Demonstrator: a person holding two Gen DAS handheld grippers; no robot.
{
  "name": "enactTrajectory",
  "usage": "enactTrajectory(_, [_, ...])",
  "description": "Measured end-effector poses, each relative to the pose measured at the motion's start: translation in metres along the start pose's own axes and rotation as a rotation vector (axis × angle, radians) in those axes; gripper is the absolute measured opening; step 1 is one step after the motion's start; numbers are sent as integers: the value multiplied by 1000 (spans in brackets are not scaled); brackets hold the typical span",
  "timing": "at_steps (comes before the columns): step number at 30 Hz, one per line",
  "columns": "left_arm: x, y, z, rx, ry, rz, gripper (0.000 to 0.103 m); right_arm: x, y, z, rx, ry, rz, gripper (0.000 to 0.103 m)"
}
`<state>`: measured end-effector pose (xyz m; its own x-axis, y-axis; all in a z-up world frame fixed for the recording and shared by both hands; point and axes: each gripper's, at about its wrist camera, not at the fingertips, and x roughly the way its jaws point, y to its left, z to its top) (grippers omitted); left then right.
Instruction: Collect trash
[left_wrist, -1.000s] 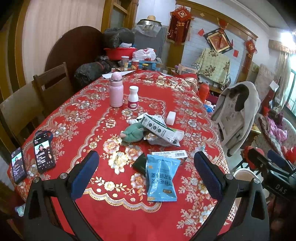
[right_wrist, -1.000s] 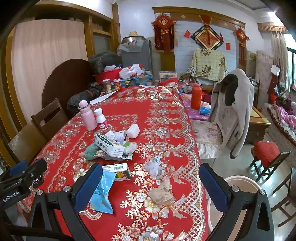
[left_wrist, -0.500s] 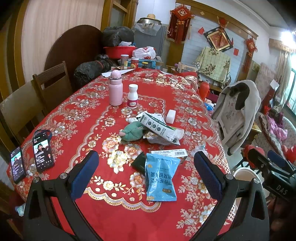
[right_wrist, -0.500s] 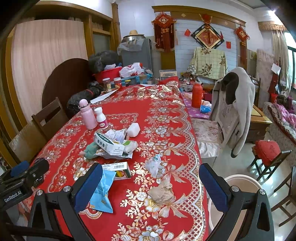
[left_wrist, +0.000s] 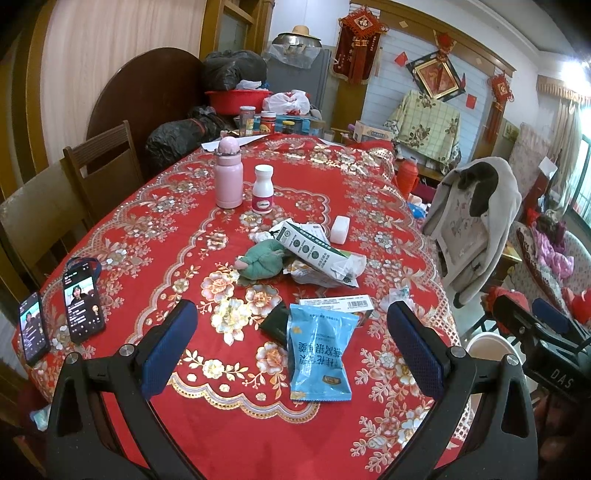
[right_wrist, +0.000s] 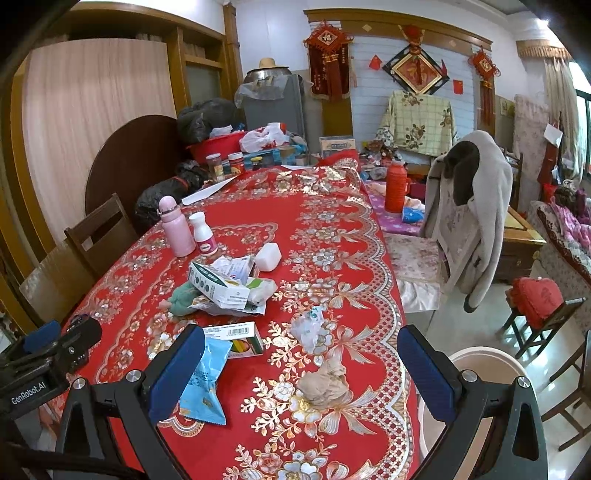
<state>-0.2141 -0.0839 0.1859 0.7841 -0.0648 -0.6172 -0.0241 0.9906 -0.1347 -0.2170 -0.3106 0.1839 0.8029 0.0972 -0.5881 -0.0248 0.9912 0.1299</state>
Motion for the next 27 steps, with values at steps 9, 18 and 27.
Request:
enactTrajectory(9, [0, -3, -2, 0, 3, 2, 102, 4, 2, 0, -5, 8, -5, 103])
enactTrajectory(18, [10, -5, -7, -4, 39, 0, 102, 9, -2, 2, 9, 20, -2, 103])
enactTrajectory(27, [17, -5, -2, -13, 59, -13, 102, 14, -6, 2, 1, 29, -10, 103])
